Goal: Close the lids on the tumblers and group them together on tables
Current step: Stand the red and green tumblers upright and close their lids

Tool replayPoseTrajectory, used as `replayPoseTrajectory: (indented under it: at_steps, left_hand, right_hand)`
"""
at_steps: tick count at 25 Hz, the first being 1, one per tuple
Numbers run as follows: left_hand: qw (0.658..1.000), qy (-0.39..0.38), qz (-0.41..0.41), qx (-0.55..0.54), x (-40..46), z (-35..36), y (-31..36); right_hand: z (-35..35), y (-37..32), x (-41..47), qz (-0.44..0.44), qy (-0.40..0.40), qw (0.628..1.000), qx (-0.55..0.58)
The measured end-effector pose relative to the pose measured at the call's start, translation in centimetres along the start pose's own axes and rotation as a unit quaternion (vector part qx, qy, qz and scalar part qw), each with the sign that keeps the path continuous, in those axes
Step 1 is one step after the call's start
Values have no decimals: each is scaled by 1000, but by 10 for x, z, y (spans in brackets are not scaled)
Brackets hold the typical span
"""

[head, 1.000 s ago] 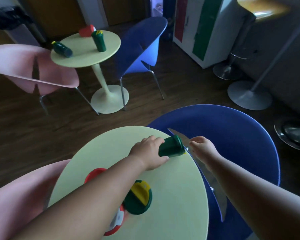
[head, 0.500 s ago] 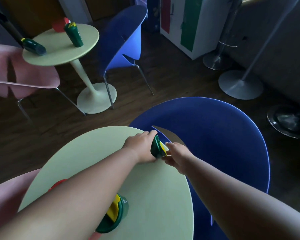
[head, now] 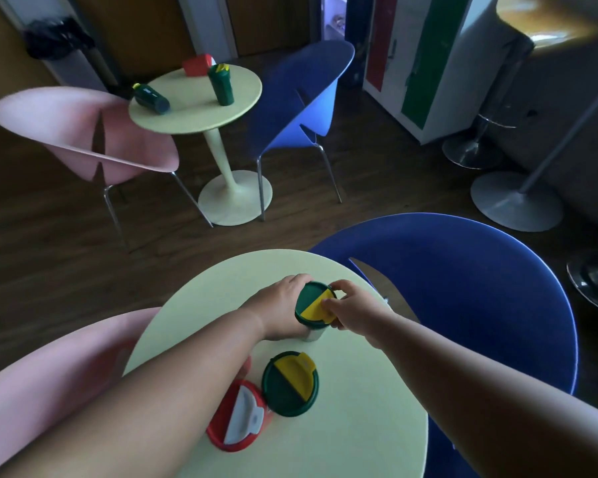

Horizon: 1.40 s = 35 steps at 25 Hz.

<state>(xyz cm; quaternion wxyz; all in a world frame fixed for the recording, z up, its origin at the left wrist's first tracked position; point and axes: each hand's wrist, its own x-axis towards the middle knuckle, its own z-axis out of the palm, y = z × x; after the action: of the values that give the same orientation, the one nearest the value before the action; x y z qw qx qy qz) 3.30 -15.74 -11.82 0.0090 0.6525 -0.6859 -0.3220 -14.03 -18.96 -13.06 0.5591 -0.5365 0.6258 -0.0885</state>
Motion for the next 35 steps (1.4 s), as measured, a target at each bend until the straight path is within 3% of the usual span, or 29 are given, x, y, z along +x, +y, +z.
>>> replayPoseTrajectory:
  at_steps: [7, 14, 18, 23, 28, 35]
  left_hand:
    - [998, -53, 9, -30, -22, -9, -36]
    - [998, -55, 14, -3, -33, -11, -46]
    - [1000, -4, -15, -27, -56, -11, -52]
    - [982, 165, -91, -31, -105, -5, -79]
    - [976, 102, -175, -77, -123, 10, -91]
    - [968, 126, -205, -67, -118, 10, -81]
  right_hand:
    - [40, -16, -19, 8, 6, 996, -93]
    - [49, -21, -25, -20, 13, 979, -202]
    - [48, -23, -26, -20, -8, 974, -224]
    - [47, -30, -31, -129, -18, 940, -316]
    - [61, -42, -29, -161, -84, 889, -421]
    - [76, -48, -20, -148, -53, 888, -433]
